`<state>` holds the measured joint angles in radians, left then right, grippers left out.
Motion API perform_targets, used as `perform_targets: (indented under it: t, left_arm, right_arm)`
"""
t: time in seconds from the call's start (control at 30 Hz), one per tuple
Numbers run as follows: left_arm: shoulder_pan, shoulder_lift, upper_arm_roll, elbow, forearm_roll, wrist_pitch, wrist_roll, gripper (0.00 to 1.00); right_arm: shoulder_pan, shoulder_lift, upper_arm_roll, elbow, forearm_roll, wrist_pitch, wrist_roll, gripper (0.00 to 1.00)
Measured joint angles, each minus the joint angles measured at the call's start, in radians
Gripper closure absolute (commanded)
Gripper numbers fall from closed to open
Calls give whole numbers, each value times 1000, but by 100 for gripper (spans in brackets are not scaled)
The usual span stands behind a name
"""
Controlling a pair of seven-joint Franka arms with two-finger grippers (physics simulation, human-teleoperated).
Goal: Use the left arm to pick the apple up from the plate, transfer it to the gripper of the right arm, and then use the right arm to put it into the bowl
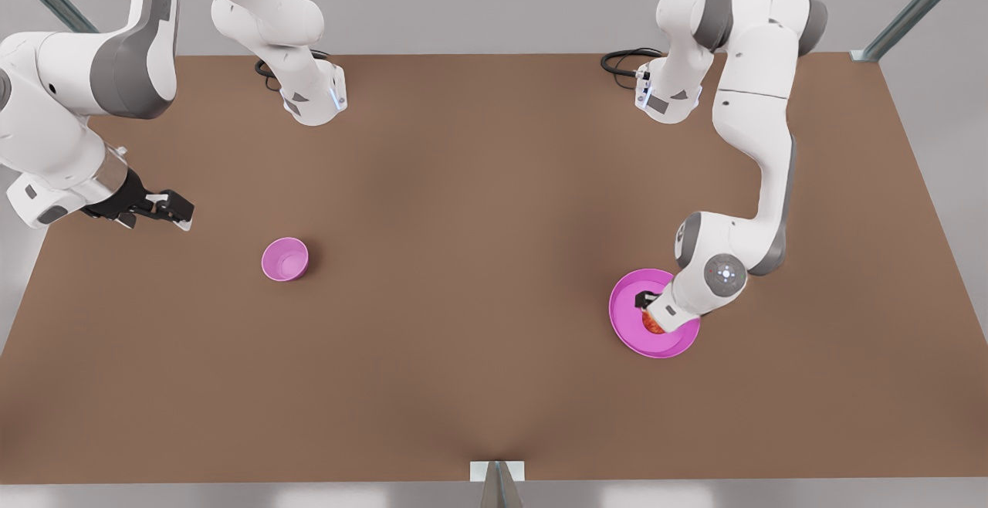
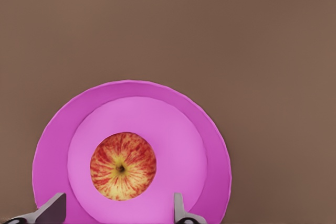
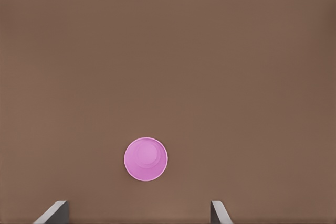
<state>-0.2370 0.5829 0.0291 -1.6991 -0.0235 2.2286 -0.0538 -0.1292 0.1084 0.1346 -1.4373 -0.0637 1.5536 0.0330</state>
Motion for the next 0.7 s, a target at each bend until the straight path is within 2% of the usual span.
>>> perform_targets:
  t: [0.17, 0.7]
  left_arm:
    - [-1, 15, 1, -41, 0, 86, -40, 0]
    - [5, 110, 2, -36, 9, 202, -108, 0]
  right_arm:
    - [1, 5, 0, 2, 0, -1, 0, 0]
    - [-3, 14, -3, 6, 0, -2, 6, 0]
